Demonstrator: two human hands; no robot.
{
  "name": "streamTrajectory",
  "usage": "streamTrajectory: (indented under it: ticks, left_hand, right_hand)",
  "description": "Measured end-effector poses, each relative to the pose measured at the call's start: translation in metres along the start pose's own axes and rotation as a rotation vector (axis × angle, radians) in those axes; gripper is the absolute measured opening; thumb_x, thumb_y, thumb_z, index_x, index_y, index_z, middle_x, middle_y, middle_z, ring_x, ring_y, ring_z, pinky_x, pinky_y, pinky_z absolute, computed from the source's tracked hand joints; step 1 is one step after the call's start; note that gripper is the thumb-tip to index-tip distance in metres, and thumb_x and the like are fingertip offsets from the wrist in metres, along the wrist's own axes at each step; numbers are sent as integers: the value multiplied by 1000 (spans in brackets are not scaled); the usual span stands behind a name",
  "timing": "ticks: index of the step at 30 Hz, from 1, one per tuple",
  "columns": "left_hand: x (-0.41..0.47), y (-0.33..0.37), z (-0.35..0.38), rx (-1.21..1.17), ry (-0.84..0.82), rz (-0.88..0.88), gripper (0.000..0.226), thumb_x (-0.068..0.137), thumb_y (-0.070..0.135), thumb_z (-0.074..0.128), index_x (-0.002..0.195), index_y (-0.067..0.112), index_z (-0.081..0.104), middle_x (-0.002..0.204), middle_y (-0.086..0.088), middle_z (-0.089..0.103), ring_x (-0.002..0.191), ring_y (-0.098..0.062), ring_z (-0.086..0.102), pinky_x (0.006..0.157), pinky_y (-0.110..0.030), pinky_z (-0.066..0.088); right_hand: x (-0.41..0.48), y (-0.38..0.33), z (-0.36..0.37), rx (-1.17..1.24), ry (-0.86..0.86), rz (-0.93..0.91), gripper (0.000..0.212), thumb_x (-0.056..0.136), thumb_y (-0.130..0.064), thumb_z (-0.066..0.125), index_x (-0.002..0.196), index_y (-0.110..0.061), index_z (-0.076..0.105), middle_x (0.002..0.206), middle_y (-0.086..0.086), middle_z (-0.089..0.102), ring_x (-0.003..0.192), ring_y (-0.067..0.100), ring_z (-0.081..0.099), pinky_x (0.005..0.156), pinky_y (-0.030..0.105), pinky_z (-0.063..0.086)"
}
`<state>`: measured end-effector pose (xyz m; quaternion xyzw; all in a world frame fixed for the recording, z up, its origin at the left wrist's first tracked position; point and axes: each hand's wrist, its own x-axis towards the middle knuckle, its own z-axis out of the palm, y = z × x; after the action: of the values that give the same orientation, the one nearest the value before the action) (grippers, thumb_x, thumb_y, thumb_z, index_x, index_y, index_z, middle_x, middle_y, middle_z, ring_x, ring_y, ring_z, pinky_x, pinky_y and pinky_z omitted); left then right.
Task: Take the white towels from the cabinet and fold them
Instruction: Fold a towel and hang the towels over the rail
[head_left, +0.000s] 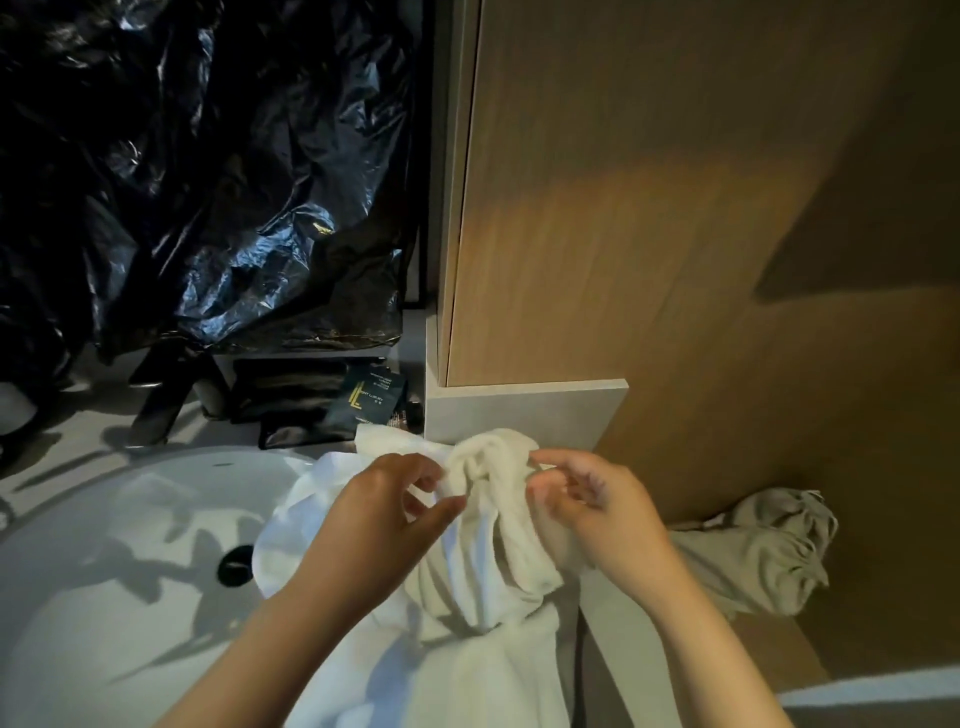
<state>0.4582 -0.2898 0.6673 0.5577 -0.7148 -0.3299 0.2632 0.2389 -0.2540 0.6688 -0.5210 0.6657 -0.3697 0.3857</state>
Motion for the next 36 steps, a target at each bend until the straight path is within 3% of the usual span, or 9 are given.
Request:
streamTrajectory:
  ticks: [4,6,10,16,19,24,29,33,36]
  left_hand:
    - [-6,-5,10,-27,-56,-44,30,78,49,72,100,36,57,101,20,59,82,3,63,74,-19,52]
    - [-7,-4,15,-50,-82,-66,37,77,53,71,107,38,54,106,23,57,85,5,62,76,-17,51]
    - [-12,5,22,-67,-93,-83,47,73,52,75,110,35,52,101,19,56,77,6,61,72,-15,50]
    - [-26,12,33,-11,-30,-4,41,64,50,83,83,35,50,76,12,54,71,-4,54,59,-14,41]
    - [-21,7,38,74,-65,18,21,76,35,77,80,37,57,78,14,61,72,-1,60,62,-11,43]
    - [-13,6,25,-21,-60,80,16,85,10,68,75,23,67,66,10,65,73,-5,61,63,-14,46]
    - [-2,26,-6,-338,16,137,6,86,24,57,82,24,62,70,0,66,66,-23,61,66,-36,51]
    - [3,43,-16,-294,58,184,12,81,28,48,77,27,60,63,13,58,58,-3,49,57,-20,41]
    - [2,40,-26,-330,109,178,14,79,38,48,81,29,59,65,12,56,60,-4,47,59,-20,38]
  right_hand:
    - [-5,9,-3,-56,-30,31,45,85,-31,74,129,-32,60,126,-21,58,114,-16,51,88,5,44]
    - [-7,12,-5,-68,-93,78,56,84,-37,74,136,-35,53,131,-18,55,122,-5,51,99,16,45]
    - [-10,15,-5,-65,-90,120,52,84,-34,75,132,-39,54,119,-15,59,112,5,58,97,27,49]
    - [-6,25,0,-8,-12,48,24,89,-21,69,106,-38,67,91,13,69,83,31,66,81,51,56]
    - [-5,22,0,49,46,7,18,91,-18,67,95,-35,72,84,15,68,75,32,64,72,48,55]
    - [-6,7,-14,134,218,-64,19,97,-12,58,84,-19,71,70,-4,68,60,8,57,55,18,44]
    - [-4,-18,-38,222,459,-168,24,100,-14,51,82,-1,61,62,0,48,57,10,38,50,19,31]
    - [-7,-38,-42,225,478,-192,35,99,-13,51,72,9,44,62,15,35,60,22,32,55,29,28]
    - [-12,-37,-50,234,505,-113,39,94,-14,55,58,-10,41,57,5,31,58,21,29,59,36,27]
